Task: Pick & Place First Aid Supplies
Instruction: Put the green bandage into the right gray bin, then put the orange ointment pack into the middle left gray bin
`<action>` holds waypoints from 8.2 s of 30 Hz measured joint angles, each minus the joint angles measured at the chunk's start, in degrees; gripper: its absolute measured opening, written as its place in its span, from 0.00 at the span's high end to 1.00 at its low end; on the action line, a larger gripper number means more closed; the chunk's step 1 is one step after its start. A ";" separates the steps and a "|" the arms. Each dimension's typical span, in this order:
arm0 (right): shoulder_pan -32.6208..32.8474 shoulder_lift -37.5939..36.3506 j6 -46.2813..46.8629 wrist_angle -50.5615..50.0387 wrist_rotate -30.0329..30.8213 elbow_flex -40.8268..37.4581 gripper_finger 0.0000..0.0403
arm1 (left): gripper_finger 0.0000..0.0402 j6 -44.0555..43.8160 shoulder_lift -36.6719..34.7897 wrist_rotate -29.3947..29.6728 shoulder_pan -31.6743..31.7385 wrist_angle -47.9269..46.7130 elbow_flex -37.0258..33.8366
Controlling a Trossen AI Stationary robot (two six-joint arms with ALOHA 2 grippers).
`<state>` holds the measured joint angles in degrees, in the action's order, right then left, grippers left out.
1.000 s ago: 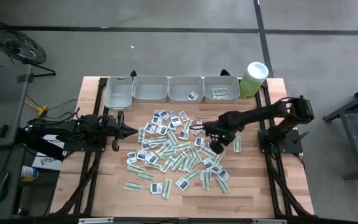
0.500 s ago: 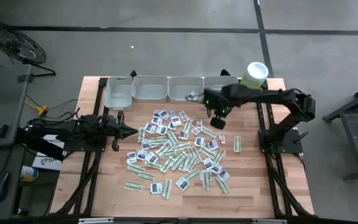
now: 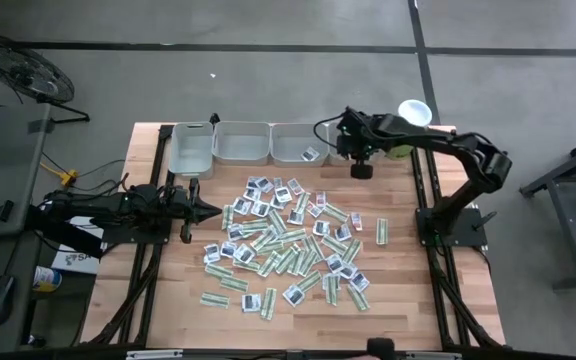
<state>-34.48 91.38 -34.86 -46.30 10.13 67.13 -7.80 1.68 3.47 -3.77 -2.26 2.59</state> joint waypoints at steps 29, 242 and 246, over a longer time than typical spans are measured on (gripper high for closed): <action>-5.40 8.74 -4.19 8.48 -9.47 -0.52 0.77 | 1.00 0.00 0.02 -0.01 0.00 -0.05 0.00; 4.87 3.49 22.10 -19.88 -11.92 7.04 0.67 | 1.00 -0.01 0.00 -0.01 0.00 -0.46 0.02; 8.48 3.41 32.62 -23.30 -19.93 6.66 0.67 | 1.00 0.00 0.01 -0.01 0.00 -0.46 0.02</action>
<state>-26.00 94.78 -2.23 -69.60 -9.80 73.79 -7.80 1.69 3.46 -3.77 -2.72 2.61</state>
